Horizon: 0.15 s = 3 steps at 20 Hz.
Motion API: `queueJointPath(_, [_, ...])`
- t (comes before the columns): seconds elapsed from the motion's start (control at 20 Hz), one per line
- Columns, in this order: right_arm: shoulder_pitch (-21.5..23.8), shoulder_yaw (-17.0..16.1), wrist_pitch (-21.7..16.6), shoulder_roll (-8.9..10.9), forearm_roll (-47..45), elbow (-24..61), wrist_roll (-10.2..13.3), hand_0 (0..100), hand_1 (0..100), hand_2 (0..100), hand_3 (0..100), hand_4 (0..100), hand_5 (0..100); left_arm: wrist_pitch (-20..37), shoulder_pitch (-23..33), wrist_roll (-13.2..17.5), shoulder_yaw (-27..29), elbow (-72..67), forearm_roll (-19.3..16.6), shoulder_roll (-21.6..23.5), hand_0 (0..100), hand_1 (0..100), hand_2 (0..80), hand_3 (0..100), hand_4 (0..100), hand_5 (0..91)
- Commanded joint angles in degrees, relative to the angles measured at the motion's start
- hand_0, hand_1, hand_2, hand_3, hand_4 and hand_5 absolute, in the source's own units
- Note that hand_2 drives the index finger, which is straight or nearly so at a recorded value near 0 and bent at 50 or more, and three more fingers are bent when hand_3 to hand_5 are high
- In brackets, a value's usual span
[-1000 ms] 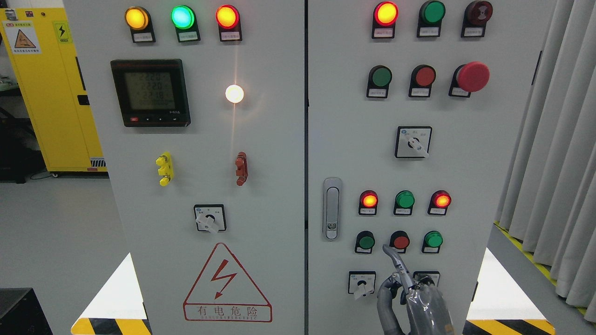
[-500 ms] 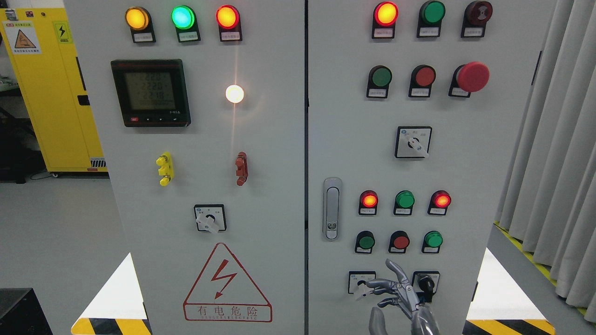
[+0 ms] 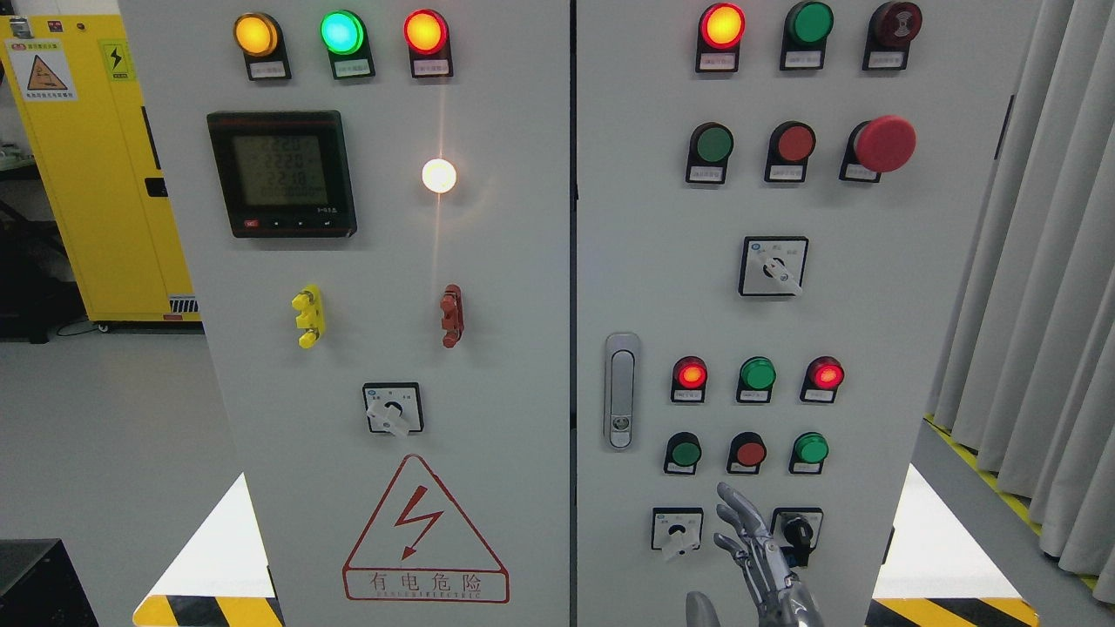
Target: Press green start button
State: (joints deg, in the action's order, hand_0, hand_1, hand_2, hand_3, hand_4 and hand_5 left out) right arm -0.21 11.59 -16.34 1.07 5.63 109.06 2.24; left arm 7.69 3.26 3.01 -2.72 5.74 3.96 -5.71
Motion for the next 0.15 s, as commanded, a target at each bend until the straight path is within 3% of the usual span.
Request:
queueJointPath(0.0, [1.35,0.98,0.17,0.95,-1.33,1.85,0.04,57,64,0,5,11,9,-0.04,0.08,-0.02,0.0,0.06,0.0,0.0,12,56,0.0,0,0,0.0])
queueJointPath(0.1, [1.35,0.98,0.17,0.95,-1.33,1.85,0.04,56,64,0,5,11,9,-0.04,-0.01,-0.02,0.0,-0.03,0.0,0.0,12,56,0.0,0,0,0.0])
